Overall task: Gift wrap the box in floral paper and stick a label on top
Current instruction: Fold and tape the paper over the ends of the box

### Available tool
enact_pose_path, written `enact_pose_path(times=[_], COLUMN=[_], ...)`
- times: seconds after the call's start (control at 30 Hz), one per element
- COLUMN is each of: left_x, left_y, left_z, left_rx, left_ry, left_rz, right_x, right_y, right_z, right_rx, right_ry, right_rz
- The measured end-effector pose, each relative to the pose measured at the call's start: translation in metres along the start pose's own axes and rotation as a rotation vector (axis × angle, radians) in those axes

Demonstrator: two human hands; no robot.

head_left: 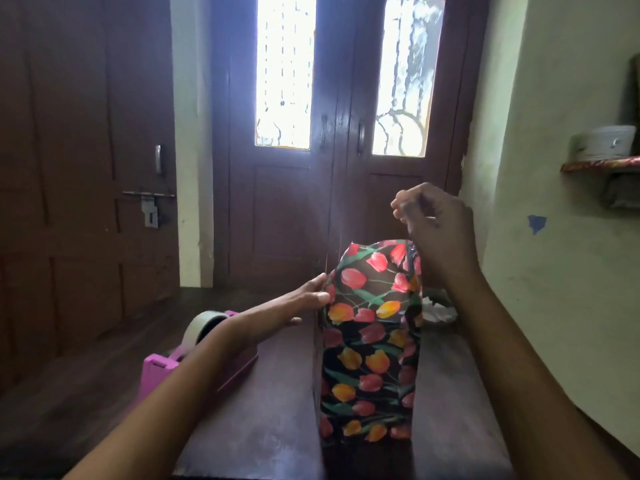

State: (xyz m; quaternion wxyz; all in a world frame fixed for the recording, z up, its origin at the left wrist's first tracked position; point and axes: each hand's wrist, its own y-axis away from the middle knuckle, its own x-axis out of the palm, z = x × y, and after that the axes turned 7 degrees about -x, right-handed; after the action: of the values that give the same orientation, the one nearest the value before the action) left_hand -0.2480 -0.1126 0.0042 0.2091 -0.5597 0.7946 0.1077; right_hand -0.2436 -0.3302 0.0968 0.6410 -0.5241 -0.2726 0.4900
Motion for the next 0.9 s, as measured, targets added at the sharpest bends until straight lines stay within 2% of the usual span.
enact_pose_path(times=[0.03,0.17,0.23,0.3,0.4,0.5,0.6,0.7,0.83,0.9], left_x=[-0.004,-0.010,-0.011,-0.011,-0.010,-0.009,-0.009,-0.009,-0.008,-0.006], left_y=[0.000,-0.011,-0.017,-0.018,-0.015,-0.012,-0.009,-0.005,-0.001,-0.002], left_z=[-0.001,-0.004,-0.004,-0.005,-0.007,-0.007,-0.008,-0.008,-0.006,-0.005], left_rx=[0.001,-0.010,-0.041,-0.064,-0.060,-0.042,-0.031,-0.016,-0.007,0.015], left_ry=[-0.009,-0.089,-0.119,-0.168,-0.225,-0.250,-0.227,-0.203,-0.112,-0.108], left_rz=[0.022,0.084,0.075,0.047,0.044,0.052,0.052,0.053,0.059,0.057], right_x=[0.000,0.009,0.017,0.023,0.034,0.044,0.045,0.046,0.051,0.049], right_y=[-0.011,-0.044,-0.050,-0.055,-0.058,-0.059,-0.059,-0.052,-0.045,-0.052], right_z=[-0.006,-0.027,-0.034,-0.042,-0.048,-0.050,-0.052,-0.055,-0.059,-0.057], right_rx=[0.095,0.497,0.543,0.532,0.474,0.353,0.303,0.293,0.259,0.222], right_ry=[0.093,0.353,0.442,0.453,0.340,0.409,0.583,0.585,0.446,0.306], right_rz=[0.108,0.792,0.920,0.944,0.955,0.912,0.757,0.580,0.484,0.594])
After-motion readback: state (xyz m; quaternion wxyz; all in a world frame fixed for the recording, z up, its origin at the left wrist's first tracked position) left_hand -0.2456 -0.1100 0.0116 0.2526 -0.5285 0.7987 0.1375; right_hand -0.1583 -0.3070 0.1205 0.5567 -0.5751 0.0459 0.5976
